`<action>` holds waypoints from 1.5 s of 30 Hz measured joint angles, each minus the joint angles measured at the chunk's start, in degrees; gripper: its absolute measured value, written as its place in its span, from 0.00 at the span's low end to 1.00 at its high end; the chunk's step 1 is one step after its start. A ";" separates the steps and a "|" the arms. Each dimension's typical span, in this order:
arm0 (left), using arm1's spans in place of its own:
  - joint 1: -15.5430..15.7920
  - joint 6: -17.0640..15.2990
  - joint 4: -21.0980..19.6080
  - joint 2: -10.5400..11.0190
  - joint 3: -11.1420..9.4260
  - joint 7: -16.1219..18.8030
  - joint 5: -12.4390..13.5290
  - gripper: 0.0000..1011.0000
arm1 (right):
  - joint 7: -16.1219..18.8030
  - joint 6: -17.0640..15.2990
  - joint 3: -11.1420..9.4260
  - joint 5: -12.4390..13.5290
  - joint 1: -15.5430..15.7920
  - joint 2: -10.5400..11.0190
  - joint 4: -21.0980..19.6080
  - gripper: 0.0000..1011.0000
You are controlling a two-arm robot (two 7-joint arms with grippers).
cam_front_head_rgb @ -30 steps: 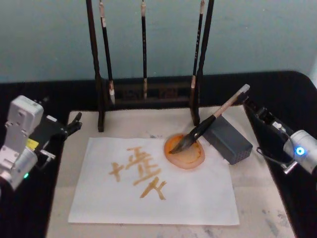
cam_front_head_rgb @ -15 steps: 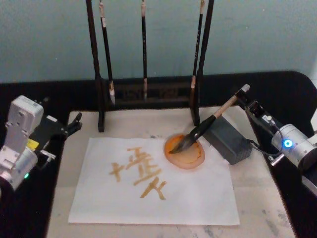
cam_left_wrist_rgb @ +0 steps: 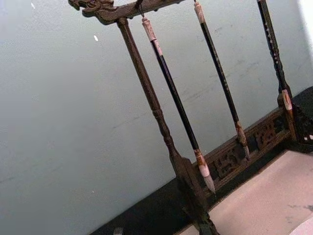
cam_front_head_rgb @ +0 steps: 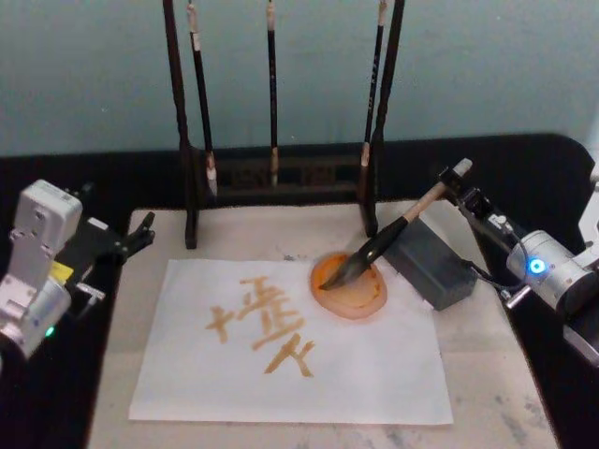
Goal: Pick up the brush from the inkstone, write on the paper, then place the brush back to its original position.
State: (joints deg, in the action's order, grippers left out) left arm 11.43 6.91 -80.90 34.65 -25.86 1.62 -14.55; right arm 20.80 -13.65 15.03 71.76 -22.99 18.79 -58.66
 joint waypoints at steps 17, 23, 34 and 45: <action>0.00 0.00 0.00 0.00 0.00 0.00 0.00 1.00 | -0.43 0.03 -0.37 -0.02 0.43 -0.03 -0.57 0.72; 0.00 0.00 0.00 0.00 0.00 0.00 0.00 1.00 | -0.48 0.07 -0.40 -0.03 0.48 -0.03 -0.66 0.52; 0.00 0.00 0.00 0.00 0.00 0.00 0.00 1.00 | -0.55 0.07 -0.46 -0.05 0.52 -0.04 -0.74 0.18; 0.00 0.00 0.00 0.00 0.00 0.00 0.00 1.00 | -0.58 0.07 -0.48 -0.06 0.57 -0.03 -0.77 0.17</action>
State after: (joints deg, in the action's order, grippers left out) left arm 11.43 6.91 -80.90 34.65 -25.86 1.62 -14.55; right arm 20.22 -13.58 14.55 71.69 -22.42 18.75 -59.43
